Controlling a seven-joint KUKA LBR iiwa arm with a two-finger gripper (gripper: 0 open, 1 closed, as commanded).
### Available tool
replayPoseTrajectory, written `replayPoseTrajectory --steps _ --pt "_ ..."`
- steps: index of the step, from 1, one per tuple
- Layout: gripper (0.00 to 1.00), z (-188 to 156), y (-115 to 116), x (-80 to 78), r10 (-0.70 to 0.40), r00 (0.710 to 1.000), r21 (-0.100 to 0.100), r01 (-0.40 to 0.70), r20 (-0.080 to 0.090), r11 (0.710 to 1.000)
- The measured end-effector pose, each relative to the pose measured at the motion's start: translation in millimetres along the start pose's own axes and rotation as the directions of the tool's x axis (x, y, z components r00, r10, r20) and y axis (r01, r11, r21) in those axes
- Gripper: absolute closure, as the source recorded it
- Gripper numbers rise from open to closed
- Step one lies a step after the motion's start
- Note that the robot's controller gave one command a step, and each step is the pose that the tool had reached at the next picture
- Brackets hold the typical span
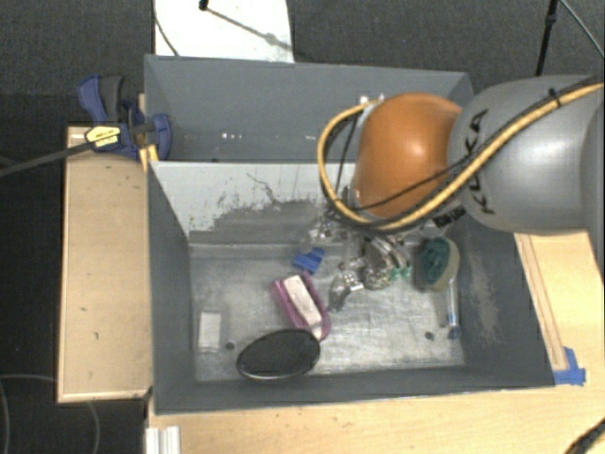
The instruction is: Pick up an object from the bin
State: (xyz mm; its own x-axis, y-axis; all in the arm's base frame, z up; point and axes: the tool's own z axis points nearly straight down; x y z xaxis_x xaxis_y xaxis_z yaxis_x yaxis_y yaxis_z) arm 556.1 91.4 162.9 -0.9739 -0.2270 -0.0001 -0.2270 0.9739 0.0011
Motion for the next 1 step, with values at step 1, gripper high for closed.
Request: replayPoseTrajectory --steps 1 --pt "0.0 61.6 -17.6 -16.9 -0.132 0.991 0.001 0.132 0.007 0.991"
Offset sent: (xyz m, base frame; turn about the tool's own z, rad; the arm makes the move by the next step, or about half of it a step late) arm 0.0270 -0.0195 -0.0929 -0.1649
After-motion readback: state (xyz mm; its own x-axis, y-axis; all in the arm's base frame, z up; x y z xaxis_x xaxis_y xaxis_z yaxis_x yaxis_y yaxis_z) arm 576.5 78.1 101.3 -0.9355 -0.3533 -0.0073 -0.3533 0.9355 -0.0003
